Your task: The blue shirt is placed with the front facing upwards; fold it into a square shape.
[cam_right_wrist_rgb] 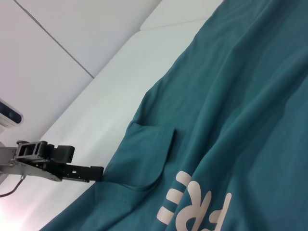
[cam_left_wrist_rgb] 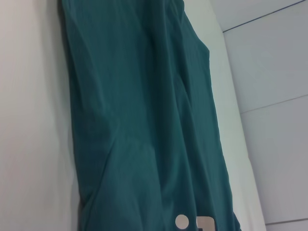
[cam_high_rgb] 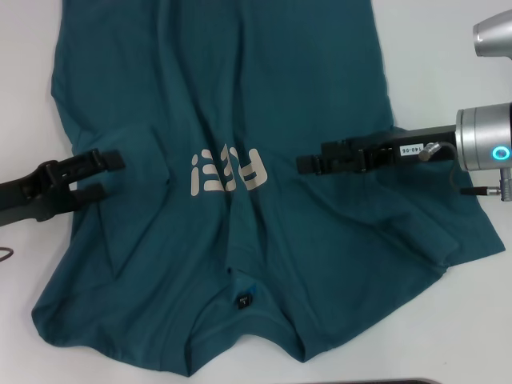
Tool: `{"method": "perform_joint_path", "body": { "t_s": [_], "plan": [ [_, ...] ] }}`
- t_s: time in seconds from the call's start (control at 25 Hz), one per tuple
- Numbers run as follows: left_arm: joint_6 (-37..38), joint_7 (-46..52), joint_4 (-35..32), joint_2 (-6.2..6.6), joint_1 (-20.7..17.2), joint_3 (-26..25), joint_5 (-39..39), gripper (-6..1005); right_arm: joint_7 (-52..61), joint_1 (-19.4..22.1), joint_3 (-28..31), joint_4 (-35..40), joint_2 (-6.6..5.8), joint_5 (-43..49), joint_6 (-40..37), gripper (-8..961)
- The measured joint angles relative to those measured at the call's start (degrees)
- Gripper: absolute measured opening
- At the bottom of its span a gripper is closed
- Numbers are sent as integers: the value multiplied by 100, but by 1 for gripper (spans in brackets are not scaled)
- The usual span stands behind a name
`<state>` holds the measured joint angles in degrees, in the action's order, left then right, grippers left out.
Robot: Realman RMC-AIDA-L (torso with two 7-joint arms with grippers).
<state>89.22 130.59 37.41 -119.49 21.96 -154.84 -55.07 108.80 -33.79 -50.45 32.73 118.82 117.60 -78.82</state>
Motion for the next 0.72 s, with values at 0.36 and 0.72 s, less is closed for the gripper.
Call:
{"method": "perform_joint_path", "body": {
  "t_s": [0.36,0.72],
  "plan": [
    [-23,37,1,27,-64,-1,46,965,0,28,0,4,0,0,23,851],
    [14,110,3,65,-91,8,178,965,1,31,0,0,0,0,23,849]
  ]
}}
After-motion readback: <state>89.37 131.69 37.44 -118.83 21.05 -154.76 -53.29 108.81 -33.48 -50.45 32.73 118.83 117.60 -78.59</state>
